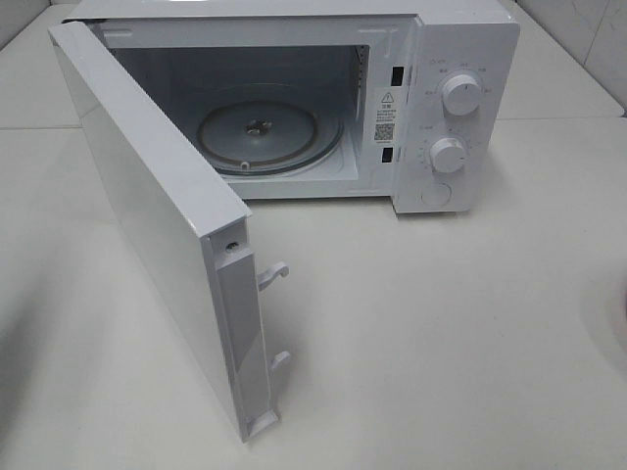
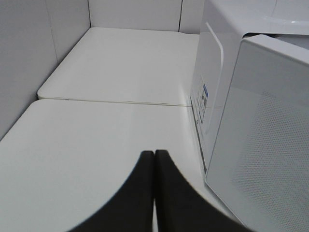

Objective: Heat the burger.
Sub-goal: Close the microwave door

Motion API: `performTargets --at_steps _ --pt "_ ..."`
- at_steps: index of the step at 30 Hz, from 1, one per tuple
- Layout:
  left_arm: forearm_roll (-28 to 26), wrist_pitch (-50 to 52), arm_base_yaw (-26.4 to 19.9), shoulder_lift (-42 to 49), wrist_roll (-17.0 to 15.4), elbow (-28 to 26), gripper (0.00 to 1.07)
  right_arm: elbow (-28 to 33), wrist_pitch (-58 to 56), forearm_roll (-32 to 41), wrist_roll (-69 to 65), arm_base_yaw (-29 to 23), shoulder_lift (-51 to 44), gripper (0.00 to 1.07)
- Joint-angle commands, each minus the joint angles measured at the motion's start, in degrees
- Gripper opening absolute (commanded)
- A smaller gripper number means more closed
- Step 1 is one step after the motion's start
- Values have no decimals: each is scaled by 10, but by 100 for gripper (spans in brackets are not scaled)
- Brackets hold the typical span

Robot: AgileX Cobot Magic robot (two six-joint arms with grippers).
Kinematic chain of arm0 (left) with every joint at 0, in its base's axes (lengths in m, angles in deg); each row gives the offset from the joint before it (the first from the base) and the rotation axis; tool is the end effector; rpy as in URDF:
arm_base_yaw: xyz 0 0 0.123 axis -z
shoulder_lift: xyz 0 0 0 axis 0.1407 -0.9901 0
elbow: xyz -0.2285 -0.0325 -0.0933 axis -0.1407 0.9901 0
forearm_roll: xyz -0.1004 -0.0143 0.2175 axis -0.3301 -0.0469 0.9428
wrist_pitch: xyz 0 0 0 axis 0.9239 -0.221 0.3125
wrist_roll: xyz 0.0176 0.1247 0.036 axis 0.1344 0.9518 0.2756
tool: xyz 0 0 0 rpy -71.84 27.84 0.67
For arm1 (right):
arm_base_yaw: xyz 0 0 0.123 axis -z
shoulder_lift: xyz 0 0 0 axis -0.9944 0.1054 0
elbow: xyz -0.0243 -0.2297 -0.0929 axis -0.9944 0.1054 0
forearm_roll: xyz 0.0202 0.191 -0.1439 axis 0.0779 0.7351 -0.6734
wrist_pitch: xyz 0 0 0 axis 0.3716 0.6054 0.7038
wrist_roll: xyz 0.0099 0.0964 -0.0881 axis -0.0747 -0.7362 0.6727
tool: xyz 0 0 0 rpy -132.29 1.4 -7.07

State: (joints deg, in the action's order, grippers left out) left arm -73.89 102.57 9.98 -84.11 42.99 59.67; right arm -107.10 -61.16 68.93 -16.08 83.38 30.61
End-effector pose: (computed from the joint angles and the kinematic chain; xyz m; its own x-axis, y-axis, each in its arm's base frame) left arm 0.2219 -0.0036 0.2002 -0.2070 -0.0447 -0.9773 -0.0057 0.9990 -0.0444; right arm 0.0555 -0.0060 0.2548 -0.4511 -0.0322 -0.8919 0.0220 0.9986 -0.0472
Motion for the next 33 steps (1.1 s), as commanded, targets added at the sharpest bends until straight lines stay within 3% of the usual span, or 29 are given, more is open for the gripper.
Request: performTargets --at_steps 1,2,4,5,7,20,28,33 --pt "39 73 0 -29 -48 16 0 -1 4 1 0 3 -21 94" --pt "39 73 0 -29 -48 16 0 -1 4 1 0 3 -21 94" --pt "131 115 0 -60 -115 18 0 -1 4 1 0 3 -21 94" --pt "131 115 0 -60 -115 18 0 -1 4 1 0 3 -21 94" --pt "230 172 0 -118 -189 18 0 -1 4 1 0 3 -21 94" --pt "328 332 0 -292 -195 18 0 -1 4 1 0 3 -21 94" --pt "336 376 1 -352 -184 4 0 -1 4 1 0 3 -21 94" --pt "333 368 30 -384 -170 -33 0 -1 4 1 0 3 -21 94"
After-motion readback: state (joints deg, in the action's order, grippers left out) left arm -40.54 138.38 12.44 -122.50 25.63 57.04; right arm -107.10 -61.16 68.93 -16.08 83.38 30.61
